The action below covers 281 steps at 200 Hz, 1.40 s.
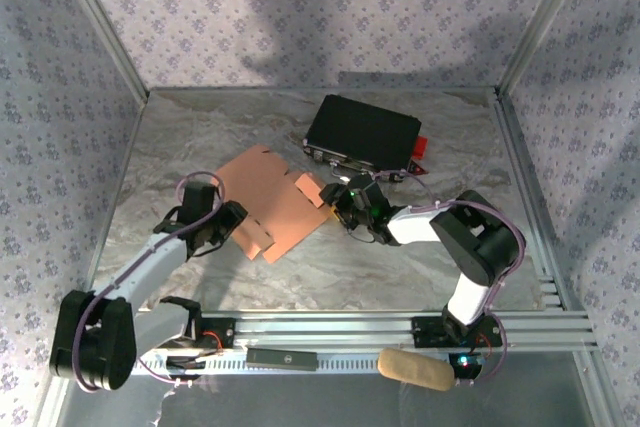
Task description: Fold the paper box
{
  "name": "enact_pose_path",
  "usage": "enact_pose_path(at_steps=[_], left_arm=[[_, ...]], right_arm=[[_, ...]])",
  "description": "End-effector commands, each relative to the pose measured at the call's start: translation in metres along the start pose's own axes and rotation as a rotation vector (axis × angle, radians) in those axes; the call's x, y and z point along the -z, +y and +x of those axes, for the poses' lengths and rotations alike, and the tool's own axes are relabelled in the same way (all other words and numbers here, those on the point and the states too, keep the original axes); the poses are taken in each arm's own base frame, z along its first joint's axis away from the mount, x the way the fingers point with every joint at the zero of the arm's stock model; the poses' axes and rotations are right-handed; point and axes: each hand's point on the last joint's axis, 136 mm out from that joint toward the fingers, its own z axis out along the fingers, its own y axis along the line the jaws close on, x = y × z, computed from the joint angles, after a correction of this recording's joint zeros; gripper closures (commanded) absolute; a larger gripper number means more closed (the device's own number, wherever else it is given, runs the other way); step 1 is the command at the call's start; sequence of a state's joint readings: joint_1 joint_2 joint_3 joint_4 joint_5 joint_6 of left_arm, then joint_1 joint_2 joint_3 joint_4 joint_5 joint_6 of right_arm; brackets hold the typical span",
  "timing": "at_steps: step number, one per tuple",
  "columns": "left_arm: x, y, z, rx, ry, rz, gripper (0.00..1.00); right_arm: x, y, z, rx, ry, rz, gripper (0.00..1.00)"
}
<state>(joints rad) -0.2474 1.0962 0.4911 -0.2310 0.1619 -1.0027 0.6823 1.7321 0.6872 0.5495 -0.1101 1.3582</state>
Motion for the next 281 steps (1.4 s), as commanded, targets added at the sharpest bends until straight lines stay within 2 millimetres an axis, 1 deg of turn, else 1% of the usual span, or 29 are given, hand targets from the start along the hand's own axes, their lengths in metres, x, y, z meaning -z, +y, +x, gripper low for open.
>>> enact_pose_path(at_steps=[1,39,74,116,140,156,167,180,190,201,203,214,219,225,247,256,267,281], left_arm=[[0.001,-0.015,-0.009,-0.041,-0.011,0.037,0.53],[-0.008,-0.01,-0.008,-0.046,-0.001,0.023,0.53],[-0.013,-0.009,-0.005,-0.048,0.014,0.023,0.53],[-0.02,-0.005,-0.001,-0.056,0.036,0.018,0.54],[-0.017,-0.007,-0.001,-0.067,0.03,0.02,0.55],[-0.013,-0.008,-0.002,-0.085,0.024,0.011,0.55],[-0.008,-0.01,-0.003,-0.104,0.017,0.001,0.54],[-0.002,-0.011,-0.002,-0.121,0.008,-0.01,0.52],[0.002,-0.012,-0.001,-0.131,0.004,-0.011,0.52],[0.006,-0.014,0.0,-0.14,0.001,-0.011,0.51],[0.006,-0.014,0.001,-0.142,0.001,-0.012,0.51],[0.01,-0.016,0.003,-0.152,0.0,-0.013,0.5],[0.011,-0.018,0.004,-0.157,0.0,-0.01,0.5],[0.014,-0.021,0.006,-0.166,-0.003,-0.006,0.49],[0.026,-0.031,0.017,-0.225,-0.016,0.004,0.46],[0.032,-0.036,0.022,-0.263,-0.032,0.002,0.45],[0.043,-0.044,0.033,-0.35,-0.056,0.004,0.41],[0.057,-0.052,0.041,-0.485,-0.123,-0.017,0.37]], right_arm=[[-0.006,0.011,-0.01,-0.035,-0.01,-0.043,0.41],[-0.015,0.013,-0.013,-0.058,0.006,-0.056,0.43],[-0.023,0.011,-0.015,-0.097,0.008,-0.07,0.45],[-0.029,0.014,-0.014,-0.118,0.009,-0.08,0.52],[-0.033,0.017,-0.014,-0.136,0.009,-0.096,0.58],[-0.032,0.022,-0.014,-0.144,0.004,-0.113,0.6],[-0.03,0.021,-0.015,-0.138,-0.005,-0.102,0.62],[-0.029,0.019,-0.018,-0.126,-0.015,-0.08,0.68],[-0.029,0.018,-0.02,-0.121,-0.02,-0.07,0.75],[-0.031,0.016,-0.02,-0.125,-0.018,-0.067,0.82],[-0.031,0.016,-0.02,-0.126,-0.016,-0.065,0.84],[-0.033,0.014,-0.018,-0.133,-0.01,-0.062,0.9],[-0.034,0.013,-0.019,-0.14,-0.012,-0.061,0.96],[-0.034,0.013,-0.018,-0.146,-0.014,-0.061,1.0],[-0.028,0.017,-0.018,-0.15,-0.036,-0.06,1.0],[-0.023,0.024,-0.019,-0.151,-0.048,-0.07,1.0],[-0.016,0.029,-0.019,-0.158,-0.059,-0.071,1.0],[-0.005,0.039,-0.019,-0.175,-0.069,-0.058,1.0]])
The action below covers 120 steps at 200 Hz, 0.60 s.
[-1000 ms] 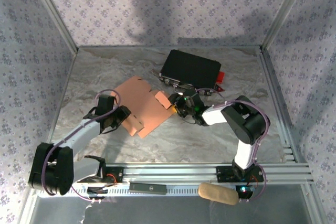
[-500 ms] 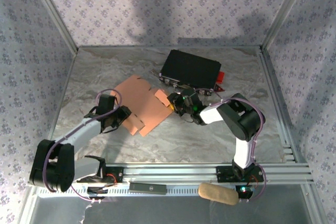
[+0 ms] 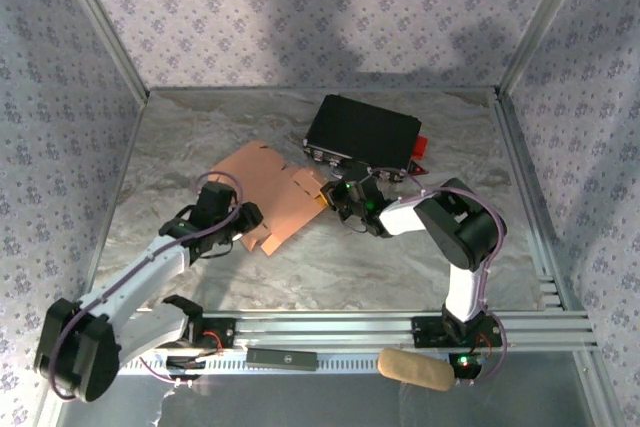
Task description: Fold the paper box
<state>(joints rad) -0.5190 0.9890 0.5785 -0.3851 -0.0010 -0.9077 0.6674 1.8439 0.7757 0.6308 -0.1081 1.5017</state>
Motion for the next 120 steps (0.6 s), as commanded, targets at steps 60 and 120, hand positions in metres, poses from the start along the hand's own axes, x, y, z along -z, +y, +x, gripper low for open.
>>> enact_pose_path(at_steps=[60,120], left_arm=[[0.064,-0.063,0.007,-0.81,-0.459,-0.196,0.29],[0.069,-0.102,0.025,-1.156,-0.665,-0.286,0.23]], right_arm=[[0.072,0.039,-0.006,-0.12,-0.091,0.243,1.0],[0.099,0.069,-0.018,-0.123,-0.124,0.312,1.0]])
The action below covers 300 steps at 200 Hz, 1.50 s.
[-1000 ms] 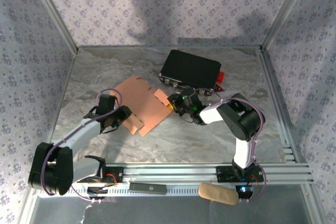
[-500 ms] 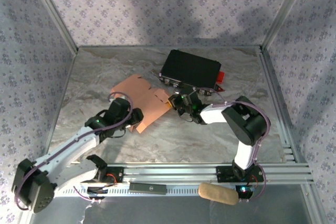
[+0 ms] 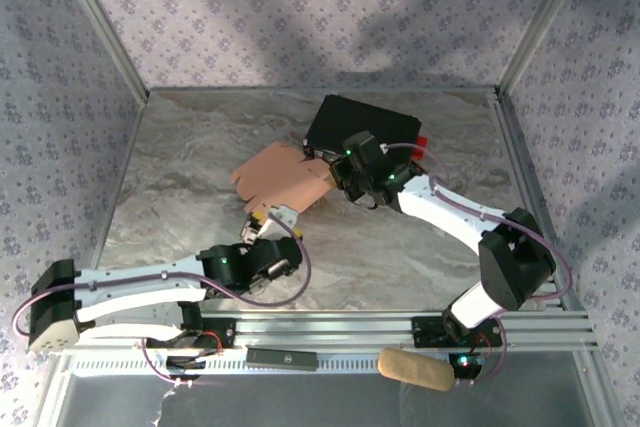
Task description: Fold the paper box
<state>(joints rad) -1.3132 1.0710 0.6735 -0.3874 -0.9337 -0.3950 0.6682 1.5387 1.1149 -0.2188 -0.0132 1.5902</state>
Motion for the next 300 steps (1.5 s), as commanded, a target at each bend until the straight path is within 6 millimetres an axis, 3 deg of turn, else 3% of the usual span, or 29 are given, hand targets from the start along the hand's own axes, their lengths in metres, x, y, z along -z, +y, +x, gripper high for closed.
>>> enact_pose_path(at_steps=[1,36,38,58,75,102,114,134,148,162,183,204,212,238,247,254,300], left_arm=[[0.004,0.01,-0.025,-0.155,-0.108,-0.176,0.23],[-0.009,0.007,-0.027,-0.241,-0.107,-0.276,0.24],[-0.01,0.008,-0.027,-0.243,-0.105,-0.285,0.24],[-0.013,0.02,-0.026,-0.245,-0.082,-0.345,0.34],[-0.016,0.015,-0.023,-0.28,-0.082,-0.305,0.5],[-0.023,0.0,-0.017,-0.32,-0.089,-0.202,0.93],[-0.025,-0.001,-0.017,-0.327,-0.082,-0.188,0.99],[-0.023,-0.005,-0.026,-0.329,-0.087,-0.163,1.0],[-0.019,-0.006,-0.037,-0.311,-0.092,-0.155,1.0],[-0.016,-0.006,-0.047,-0.294,-0.098,-0.149,1.0],[-0.015,-0.006,-0.057,-0.26,-0.099,-0.124,1.0],[-0.013,-0.009,-0.062,-0.256,-0.101,-0.1,1.0],[-0.013,-0.01,-0.064,-0.261,-0.101,-0.096,1.0],[-0.013,-0.011,-0.066,-0.271,-0.094,-0.086,1.0],[-0.013,-0.011,-0.067,-0.272,-0.094,-0.085,1.0],[-0.013,-0.011,-0.068,-0.276,-0.093,-0.084,1.0],[-0.01,-0.009,-0.072,-0.287,-0.092,-0.085,1.0]], right_arm=[[0.014,-0.011,-0.008,-0.023,-0.038,0.104,1.0],[0.018,-0.017,-0.006,-0.033,-0.028,0.13,1.0],[0.021,-0.006,-0.007,-0.034,-0.029,0.107,1.0],[0.028,-0.002,-0.008,-0.036,-0.035,0.103,1.0],[0.03,0.0,-0.008,-0.037,-0.026,0.099,1.0],[0.033,0.005,-0.007,-0.035,-0.012,0.094,1.0],[0.034,0.005,-0.008,-0.033,-0.007,0.099,1.0],[0.039,0.013,-0.008,-0.01,0.014,0.08,1.0],[0.053,0.02,-0.009,0.015,0.005,0.063,0.76],[0.081,0.027,-0.011,0.052,-0.049,0.028,0.57],[0.12,0.02,-0.01,0.112,-0.131,0.011,0.38],[0.134,0.019,0.003,0.136,-0.132,-0.057,0.35],[0.127,0.018,0.012,0.14,-0.107,-0.089,0.34],[0.111,0.046,0.045,0.204,-0.003,-0.183,0.34],[0.1,0.048,0.053,0.23,0.032,-0.174,0.37],[0.101,0.061,0.059,0.237,0.054,-0.192,0.4],[0.082,0.054,0.058,0.228,0.067,-0.165,0.54]])
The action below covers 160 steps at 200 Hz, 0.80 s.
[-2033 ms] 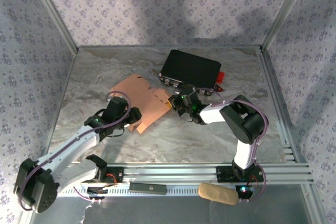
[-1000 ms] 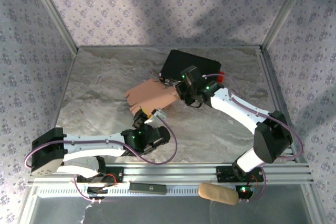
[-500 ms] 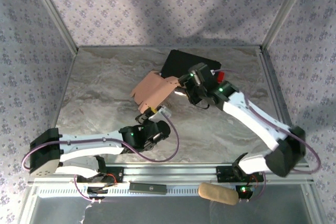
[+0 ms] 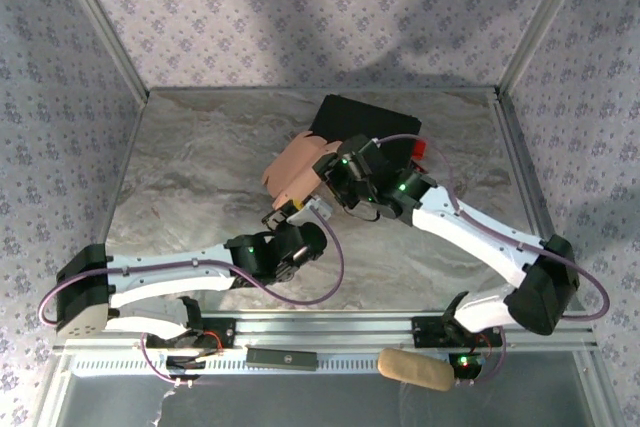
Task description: Fold the paper box
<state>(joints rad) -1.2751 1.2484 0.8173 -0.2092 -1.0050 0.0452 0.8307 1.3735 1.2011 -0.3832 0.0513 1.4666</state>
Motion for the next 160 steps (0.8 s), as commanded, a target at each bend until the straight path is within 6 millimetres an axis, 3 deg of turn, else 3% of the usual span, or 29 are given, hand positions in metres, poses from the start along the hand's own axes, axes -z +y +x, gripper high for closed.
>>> enact_pose_path(at_steps=[1,45,65,97,121,144,160], left_arm=[[0.005,0.01,-0.013,0.017,-0.016,-0.002,1.0],[0.008,0.016,-0.013,0.019,-0.019,-0.009,1.0],[0.011,0.022,-0.018,0.038,-0.035,-0.011,1.0],[0.017,0.028,-0.025,0.048,-0.054,-0.008,1.0],[0.025,0.036,-0.035,0.082,-0.076,0.001,0.9],[0.041,0.055,-0.047,0.182,-0.116,0.017,0.65],[0.054,0.071,-0.056,0.265,-0.147,0.043,0.57]], right_arm=[[0.009,0.02,-0.003,0.005,0.002,-0.074,0.55],[0.003,0.016,-0.001,-0.005,0.005,-0.064,0.86],[0.001,0.012,-0.003,-0.014,0.01,-0.053,0.92],[0.014,0.016,-0.014,-0.019,-0.033,-0.068,1.0],[0.024,0.018,-0.024,-0.021,-0.069,-0.082,1.0],[0.03,0.021,-0.032,-0.031,-0.087,-0.093,1.0],[0.033,0.023,-0.035,-0.039,-0.091,-0.095,1.0]])
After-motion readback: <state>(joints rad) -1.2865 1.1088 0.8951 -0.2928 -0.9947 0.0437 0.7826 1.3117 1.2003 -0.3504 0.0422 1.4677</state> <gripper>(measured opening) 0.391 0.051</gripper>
